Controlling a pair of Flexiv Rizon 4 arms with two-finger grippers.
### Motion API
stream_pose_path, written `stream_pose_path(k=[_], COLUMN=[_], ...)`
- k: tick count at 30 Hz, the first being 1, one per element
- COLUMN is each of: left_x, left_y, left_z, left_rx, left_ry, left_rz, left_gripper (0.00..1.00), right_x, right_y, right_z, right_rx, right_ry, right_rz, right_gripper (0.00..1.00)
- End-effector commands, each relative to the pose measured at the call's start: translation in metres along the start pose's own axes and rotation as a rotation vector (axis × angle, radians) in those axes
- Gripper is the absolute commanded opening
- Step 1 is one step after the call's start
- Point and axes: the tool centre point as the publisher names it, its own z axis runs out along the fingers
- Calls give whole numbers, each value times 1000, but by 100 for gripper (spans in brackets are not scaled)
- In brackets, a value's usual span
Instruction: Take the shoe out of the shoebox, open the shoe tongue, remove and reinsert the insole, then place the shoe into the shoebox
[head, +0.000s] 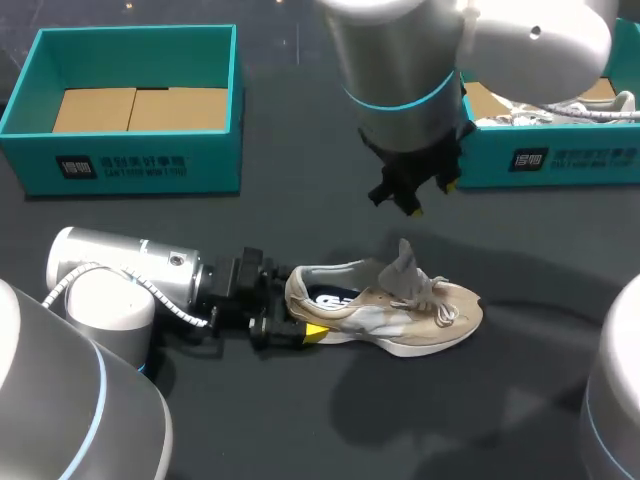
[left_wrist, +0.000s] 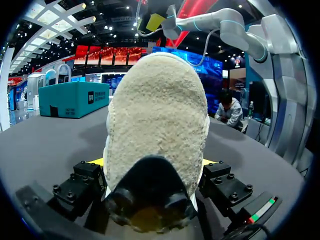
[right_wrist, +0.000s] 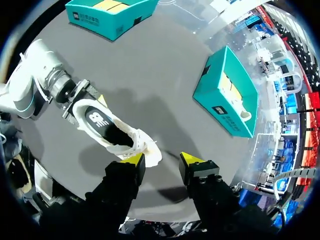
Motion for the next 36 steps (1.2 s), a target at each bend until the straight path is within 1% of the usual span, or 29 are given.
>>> stream_pose_path(k=[1,3,8,10,13,16,17,19,20,22,35,36], left_x=[0,0,0,0,0,0,0,0,0,0,0,0], left_y=[3,3,3,3,3,3,3,3,3,3,3,3], left_z=[3,3,3,3,3,3,3,3,3,3,3,3], left_rx=[-2,-2,-2,-2,-2,-2,-2,-2,-2,-2,-2,-2], left_ry=[-2,-2,-2,-2,-2,-2,-2,-2,-2,-2,-2,-2], left_rz=[0,0,0,0,0,0,0,0,0,0,0,0], left_gripper=[0,0,0,0,0,0,0,0,0,0,0,0], right_x=[3,9,22,28,42,51,55,59,62,66,66,72], right_y=[4,6,6,5,7,8,8,8,7,1,1,6], right_z=[2,1,3,4,8,11,13,16,19,24,24,24], right_rx=[-67,-82,-98,-94,-62,-52,-57,-64,-62,-46,-46,-46], right_ry=[163,223,304,316,295,289,295,296,291,262,262,249], right_rz=[-271,-320,-417,-459,-556,-617,-657,-691,-721,-754,-754,-800], right_gripper=[45,45,45,43,37,34,27,16,0,0,0,0])
